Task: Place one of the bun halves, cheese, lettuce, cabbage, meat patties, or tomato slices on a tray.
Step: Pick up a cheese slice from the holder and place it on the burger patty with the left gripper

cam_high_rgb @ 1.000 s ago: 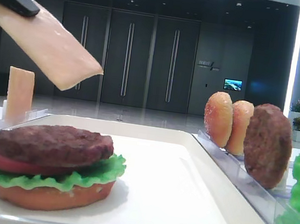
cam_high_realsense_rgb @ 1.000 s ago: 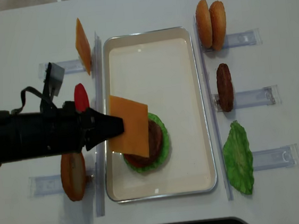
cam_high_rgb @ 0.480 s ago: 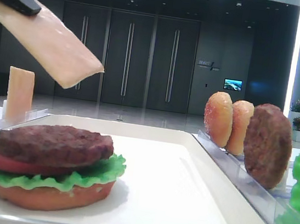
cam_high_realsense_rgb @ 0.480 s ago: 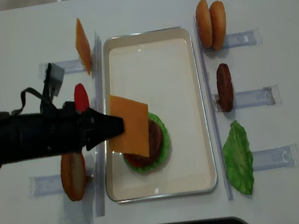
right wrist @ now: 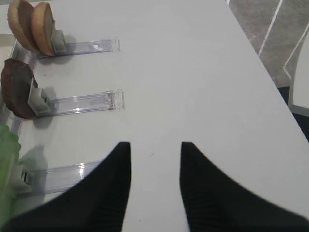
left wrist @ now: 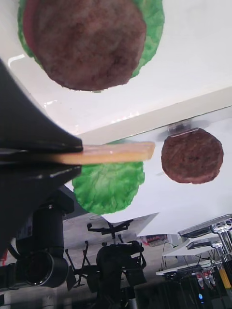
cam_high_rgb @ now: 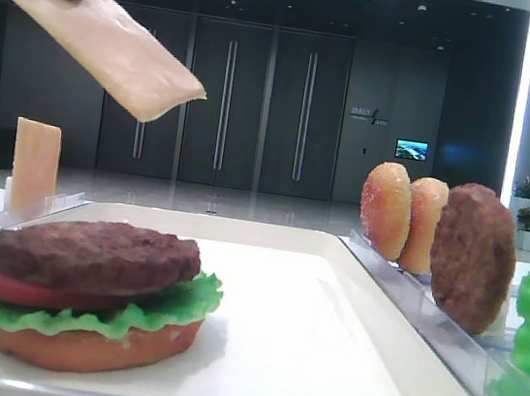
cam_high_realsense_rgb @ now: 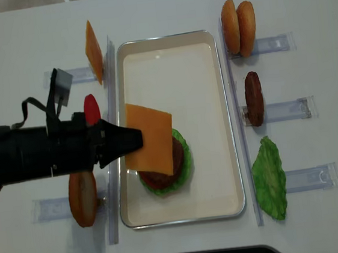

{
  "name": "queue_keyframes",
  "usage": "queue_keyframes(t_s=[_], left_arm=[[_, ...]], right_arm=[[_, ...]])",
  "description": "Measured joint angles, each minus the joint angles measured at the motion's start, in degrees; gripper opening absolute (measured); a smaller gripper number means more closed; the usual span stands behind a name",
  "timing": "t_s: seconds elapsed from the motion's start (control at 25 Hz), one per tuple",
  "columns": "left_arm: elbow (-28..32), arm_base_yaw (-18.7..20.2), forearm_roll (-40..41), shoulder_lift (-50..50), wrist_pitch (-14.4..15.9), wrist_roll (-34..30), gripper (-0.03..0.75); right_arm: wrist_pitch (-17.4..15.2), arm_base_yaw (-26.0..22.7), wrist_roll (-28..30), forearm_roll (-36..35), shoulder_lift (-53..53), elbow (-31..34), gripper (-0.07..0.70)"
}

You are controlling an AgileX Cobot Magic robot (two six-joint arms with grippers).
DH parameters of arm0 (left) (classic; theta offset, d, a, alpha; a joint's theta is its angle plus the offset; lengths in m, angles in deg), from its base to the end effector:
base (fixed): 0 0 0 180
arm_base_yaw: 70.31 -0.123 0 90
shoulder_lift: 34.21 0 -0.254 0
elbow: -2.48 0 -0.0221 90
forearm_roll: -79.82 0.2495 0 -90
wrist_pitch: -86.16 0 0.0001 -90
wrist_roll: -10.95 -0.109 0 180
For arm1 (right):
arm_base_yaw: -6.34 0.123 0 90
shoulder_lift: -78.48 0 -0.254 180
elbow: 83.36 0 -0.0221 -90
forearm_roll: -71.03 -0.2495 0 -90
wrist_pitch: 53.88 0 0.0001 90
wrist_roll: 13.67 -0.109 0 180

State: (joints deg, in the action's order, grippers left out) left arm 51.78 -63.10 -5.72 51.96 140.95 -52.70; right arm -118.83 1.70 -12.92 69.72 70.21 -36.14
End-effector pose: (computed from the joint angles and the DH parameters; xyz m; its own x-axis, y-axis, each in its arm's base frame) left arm 0.2000 -0.1149 0.1645 -0.9215 -0.0704 -0.3819 0.2938 0.5168 -0.8041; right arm 0.0357 -0.0006 0.2638 -0.5051 0.0376 -0.8622 0.0614 0.9981 0.0076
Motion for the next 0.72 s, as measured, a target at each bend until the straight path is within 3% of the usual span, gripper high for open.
queue_keyframes(t_s=[0.32,0.72], left_arm=[[0.00,0.00,-1.12,0.58,0.23,-3.25,0.025],[0.00,0.00,-3.88,9.11,2.53,-6.79,0.025]], right_arm=[[0.00,0.00,0.00,0.00,0.00,0.00,0.244],[0.00,0.00,0.00,0.00,0.00,0.00,0.244]])
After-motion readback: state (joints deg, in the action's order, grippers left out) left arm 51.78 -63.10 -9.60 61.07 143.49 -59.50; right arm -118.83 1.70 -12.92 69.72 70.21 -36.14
